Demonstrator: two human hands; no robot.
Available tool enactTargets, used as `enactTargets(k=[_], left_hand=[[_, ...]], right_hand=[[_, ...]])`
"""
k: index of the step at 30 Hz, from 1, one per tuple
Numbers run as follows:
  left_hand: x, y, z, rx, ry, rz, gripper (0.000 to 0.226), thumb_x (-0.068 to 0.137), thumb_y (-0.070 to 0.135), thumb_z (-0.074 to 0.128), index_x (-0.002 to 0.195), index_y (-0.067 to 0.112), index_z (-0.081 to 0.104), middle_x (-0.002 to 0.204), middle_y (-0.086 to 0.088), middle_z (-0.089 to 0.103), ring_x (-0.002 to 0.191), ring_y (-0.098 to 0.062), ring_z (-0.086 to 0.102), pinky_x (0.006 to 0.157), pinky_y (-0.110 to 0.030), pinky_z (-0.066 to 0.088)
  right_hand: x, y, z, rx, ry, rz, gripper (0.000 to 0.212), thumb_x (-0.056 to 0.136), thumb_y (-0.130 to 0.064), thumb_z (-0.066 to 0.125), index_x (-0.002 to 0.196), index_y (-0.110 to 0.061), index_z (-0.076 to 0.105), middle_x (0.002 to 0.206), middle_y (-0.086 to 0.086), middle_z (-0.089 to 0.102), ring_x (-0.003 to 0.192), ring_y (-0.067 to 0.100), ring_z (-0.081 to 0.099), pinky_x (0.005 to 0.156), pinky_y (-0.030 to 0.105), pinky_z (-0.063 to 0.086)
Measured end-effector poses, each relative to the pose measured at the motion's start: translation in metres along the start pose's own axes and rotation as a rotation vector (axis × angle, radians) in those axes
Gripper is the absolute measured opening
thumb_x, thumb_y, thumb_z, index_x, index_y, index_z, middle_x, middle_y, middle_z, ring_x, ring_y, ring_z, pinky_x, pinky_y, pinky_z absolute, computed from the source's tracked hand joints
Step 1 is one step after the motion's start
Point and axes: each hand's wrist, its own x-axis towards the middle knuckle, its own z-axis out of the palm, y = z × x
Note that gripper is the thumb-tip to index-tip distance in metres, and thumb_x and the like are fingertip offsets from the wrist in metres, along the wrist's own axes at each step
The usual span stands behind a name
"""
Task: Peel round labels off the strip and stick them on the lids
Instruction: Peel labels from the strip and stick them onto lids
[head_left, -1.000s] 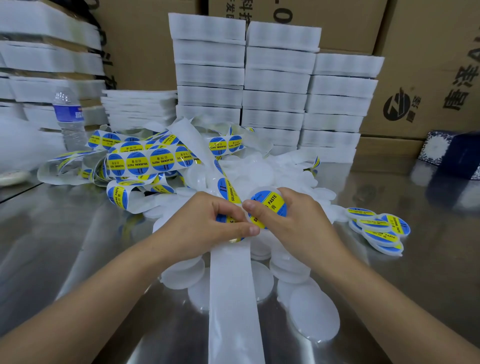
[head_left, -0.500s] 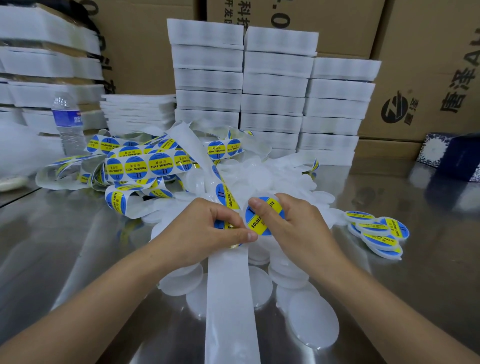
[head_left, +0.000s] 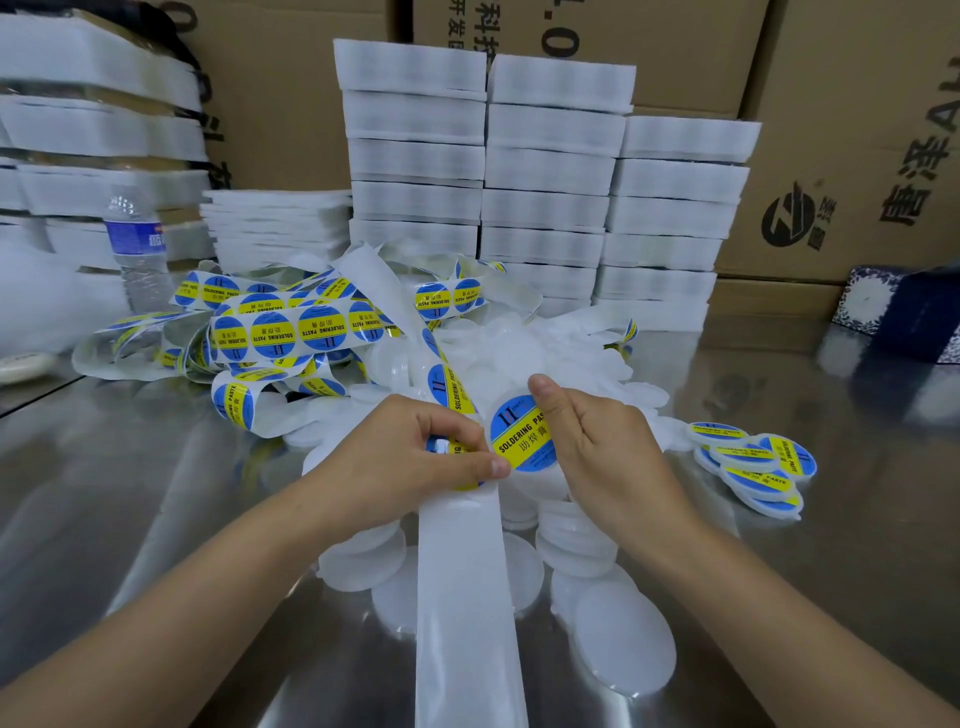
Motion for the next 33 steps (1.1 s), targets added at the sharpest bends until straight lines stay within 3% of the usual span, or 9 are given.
enactTargets(k=[5,7,9,12,15,21,23,28,33], left_hand=[[0.002,0.002,-0.001,-0.149,0.051,-0.140,0.010,0.071,0.021,0.077,0.062,0.023,0.075,0.062,0.009,0.068,0.055,0.000,0.057,0.056,-0.008,0.044],[0.004,0.002,-0.003,-0.185,0.086,-0.169,0.013,0.074,0.022,0.074,0.061,0.024,0.075,0.061,0.009,0.067,0.053,0.000,0.054,0.052,-0.006,0.041],[0.005,0.002,-0.004,-0.212,0.121,-0.186,0.011,0.074,0.023,0.072,0.063,0.023,0.076,0.063,0.008,0.068,0.054,0.001,0.055,0.050,-0.006,0.040],[0.005,0.002,-0.005,-0.214,0.128,-0.181,0.013,0.074,0.020,0.071,0.061,0.022,0.076,0.061,0.008,0.068,0.053,0.003,0.056,0.049,-0.005,0.039],[0.005,0.000,-0.003,-0.175,0.107,-0.173,0.011,0.071,0.022,0.072,0.061,0.023,0.076,0.060,0.009,0.067,0.052,0.003,0.055,0.051,-0.006,0.040],[0.005,0.000,-0.002,-0.206,0.048,-0.076,0.010,0.078,0.029,0.069,0.076,0.029,0.079,0.088,0.016,0.075,0.083,0.007,0.066,0.071,-0.004,0.047],[0.005,0.001,-0.003,-0.217,0.065,-0.074,0.016,0.085,0.023,0.064,0.079,0.025,0.079,0.091,0.014,0.075,0.082,0.007,0.066,0.064,-0.002,0.045],[0.007,-0.001,-0.003,-0.201,0.093,-0.099,0.034,0.088,-0.001,0.054,0.079,0.022,0.078,0.087,0.013,0.075,0.073,0.009,0.063,0.055,-0.001,0.040],[0.007,-0.003,-0.004,-0.189,0.076,-0.075,0.038,0.086,-0.004,0.054,0.078,0.024,0.077,0.087,0.013,0.076,0.080,0.008,0.065,0.061,-0.002,0.042]], right_hand=[[0.002,0.002,-0.001,-0.089,0.020,-0.042,0.055,0.089,-0.057,0.027,0.064,-0.020,0.059,0.047,-0.007,0.044,0.056,0.004,0.043,0.054,0.021,0.031],[0.003,0.002,-0.001,-0.086,0.038,-0.113,0.062,0.081,-0.069,0.026,0.100,-0.025,0.066,0.070,-0.011,0.050,0.067,0.001,0.047,0.060,0.018,0.032],[0.000,0.004,0.001,-0.082,-0.016,-0.186,0.071,0.076,-0.076,0.043,0.135,-0.036,0.043,0.102,-0.019,0.048,0.087,-0.005,0.048,0.071,0.013,0.037],[-0.003,0.005,0.004,-0.188,-0.051,-0.344,0.081,0.069,-0.057,0.068,0.140,-0.031,0.037,0.124,-0.017,0.039,0.111,-0.003,0.042,0.087,0.014,0.039],[-0.004,0.003,0.004,-0.200,-0.043,-0.376,0.066,0.073,-0.040,0.076,0.132,-0.021,0.051,0.119,-0.009,0.049,0.106,0.000,0.046,0.086,0.019,0.042],[0.007,0.004,-0.011,-0.225,0.079,-0.171,0.057,0.071,-0.037,0.075,0.122,-0.019,0.058,0.111,-0.006,0.050,0.093,0.007,0.052,0.083,0.024,0.044],[0.017,0.014,-0.028,-0.331,0.119,0.008,0.058,0.073,-0.034,0.072,0.126,-0.020,0.052,0.120,-0.001,0.048,0.102,0.016,0.054,0.085,0.026,0.039],[0.029,0.048,-0.069,-0.571,0.034,0.414,0.072,0.076,-0.026,0.066,0.138,-0.016,0.031,0.129,0.012,0.043,0.113,0.032,0.048,0.079,0.034,0.038],[0.027,0.069,-0.088,-0.815,-0.215,0.657,0.049,0.083,-0.027,0.061,0.127,-0.012,0.048,0.127,0.016,0.042,0.112,0.033,0.050,0.091,0.036,0.043]])
